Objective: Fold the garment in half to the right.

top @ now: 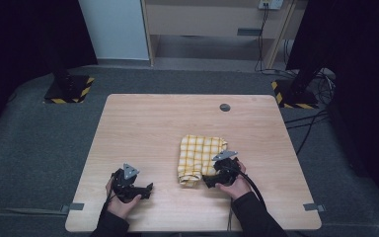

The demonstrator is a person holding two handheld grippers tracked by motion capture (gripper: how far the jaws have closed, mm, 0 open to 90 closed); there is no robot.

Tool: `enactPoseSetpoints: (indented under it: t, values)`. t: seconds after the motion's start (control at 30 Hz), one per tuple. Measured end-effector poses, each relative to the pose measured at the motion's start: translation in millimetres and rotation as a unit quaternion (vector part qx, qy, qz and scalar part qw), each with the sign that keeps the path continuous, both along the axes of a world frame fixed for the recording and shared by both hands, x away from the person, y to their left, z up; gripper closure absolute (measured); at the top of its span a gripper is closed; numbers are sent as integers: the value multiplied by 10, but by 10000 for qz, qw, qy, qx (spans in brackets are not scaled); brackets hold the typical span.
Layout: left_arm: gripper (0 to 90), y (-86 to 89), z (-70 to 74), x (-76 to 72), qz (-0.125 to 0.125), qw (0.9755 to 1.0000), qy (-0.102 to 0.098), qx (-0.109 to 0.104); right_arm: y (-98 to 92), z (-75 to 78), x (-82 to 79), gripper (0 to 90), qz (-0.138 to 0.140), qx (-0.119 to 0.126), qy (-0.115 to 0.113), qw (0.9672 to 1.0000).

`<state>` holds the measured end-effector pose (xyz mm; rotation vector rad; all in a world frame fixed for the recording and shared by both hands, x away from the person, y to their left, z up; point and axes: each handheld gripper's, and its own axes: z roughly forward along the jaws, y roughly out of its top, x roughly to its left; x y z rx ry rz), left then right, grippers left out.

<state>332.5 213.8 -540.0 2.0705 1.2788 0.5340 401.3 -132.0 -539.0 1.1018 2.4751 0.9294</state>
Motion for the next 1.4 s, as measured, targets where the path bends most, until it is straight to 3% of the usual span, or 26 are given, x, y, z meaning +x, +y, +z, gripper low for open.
enactPoseSetpoints:
  t: [1.4]
  values:
    - [0,0,0,0,0,10000,0,0,281,3,314,3,84,-20,24,10000]
